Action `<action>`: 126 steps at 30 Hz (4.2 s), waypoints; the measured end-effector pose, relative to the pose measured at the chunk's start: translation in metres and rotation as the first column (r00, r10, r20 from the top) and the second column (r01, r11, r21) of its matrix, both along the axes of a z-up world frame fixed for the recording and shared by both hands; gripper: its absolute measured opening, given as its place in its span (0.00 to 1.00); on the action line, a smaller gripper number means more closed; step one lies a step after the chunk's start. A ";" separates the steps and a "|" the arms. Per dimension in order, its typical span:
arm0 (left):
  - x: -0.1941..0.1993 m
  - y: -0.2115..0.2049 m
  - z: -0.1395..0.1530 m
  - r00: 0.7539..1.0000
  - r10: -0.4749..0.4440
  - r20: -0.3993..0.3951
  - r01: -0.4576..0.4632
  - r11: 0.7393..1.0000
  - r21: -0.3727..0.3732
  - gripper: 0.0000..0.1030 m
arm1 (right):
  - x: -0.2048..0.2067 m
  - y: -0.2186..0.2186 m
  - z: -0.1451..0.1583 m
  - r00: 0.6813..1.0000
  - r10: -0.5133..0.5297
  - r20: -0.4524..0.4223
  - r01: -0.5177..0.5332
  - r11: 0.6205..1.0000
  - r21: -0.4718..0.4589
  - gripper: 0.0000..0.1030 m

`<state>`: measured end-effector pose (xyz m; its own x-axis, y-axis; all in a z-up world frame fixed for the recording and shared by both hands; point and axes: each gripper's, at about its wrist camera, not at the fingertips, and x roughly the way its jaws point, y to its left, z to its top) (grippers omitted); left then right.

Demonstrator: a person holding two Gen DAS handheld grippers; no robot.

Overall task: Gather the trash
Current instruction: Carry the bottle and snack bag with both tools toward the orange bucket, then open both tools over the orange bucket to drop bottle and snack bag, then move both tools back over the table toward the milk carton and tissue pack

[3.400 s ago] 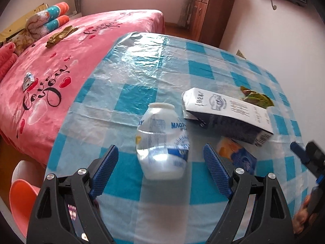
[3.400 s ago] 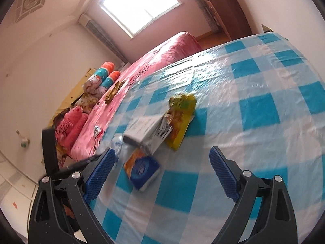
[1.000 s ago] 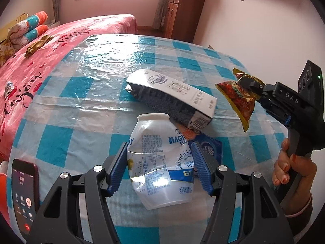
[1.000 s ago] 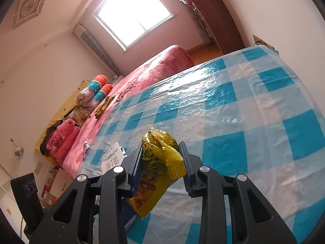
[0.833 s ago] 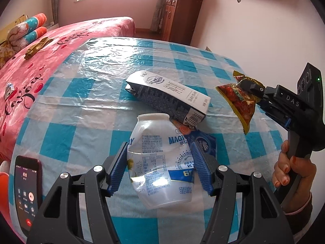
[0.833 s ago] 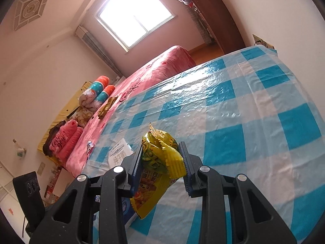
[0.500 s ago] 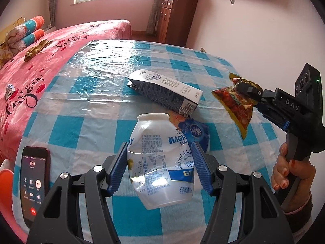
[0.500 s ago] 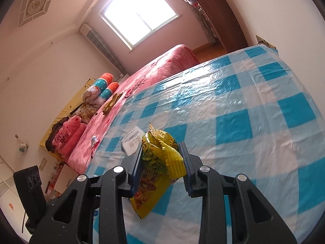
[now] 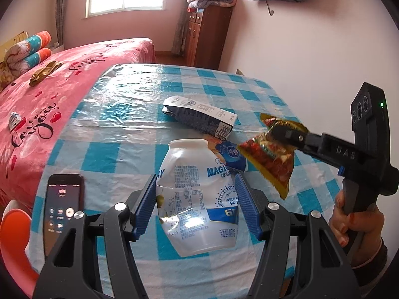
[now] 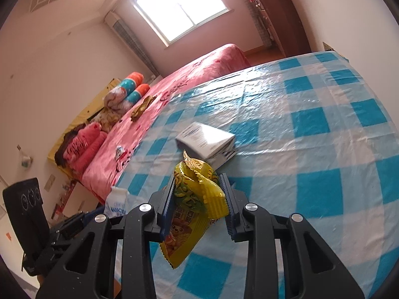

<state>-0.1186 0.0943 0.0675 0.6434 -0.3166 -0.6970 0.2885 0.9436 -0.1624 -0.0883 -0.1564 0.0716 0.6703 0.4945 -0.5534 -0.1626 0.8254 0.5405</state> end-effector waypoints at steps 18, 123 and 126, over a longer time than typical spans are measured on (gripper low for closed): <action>-0.027 0.091 0.020 0.991 0.122 0.050 -0.118 0.990 -0.076 0.61 | -0.007 0.076 0.041 0.992 0.124 0.011 -0.124 0.991 -0.053 0.34; -0.055 0.239 0.006 0.821 0.570 0.031 -0.570 0.816 0.096 0.88 | -0.033 0.272 0.074 0.892 0.421 0.161 -0.369 0.887 -0.276 0.90; -0.052 0.229 0.009 0.832 0.554 0.034 -0.554 0.825 0.114 0.88 | -0.032 0.260 0.072 0.903 0.397 0.163 -0.348 0.899 -0.265 0.90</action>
<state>-0.1706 0.3236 0.0761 0.6862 0.1744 -0.7062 -0.2882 0.9566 -0.0438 -0.1201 0.1039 0.1437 0.5730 0.6098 -0.5476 -0.5700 0.7766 0.2684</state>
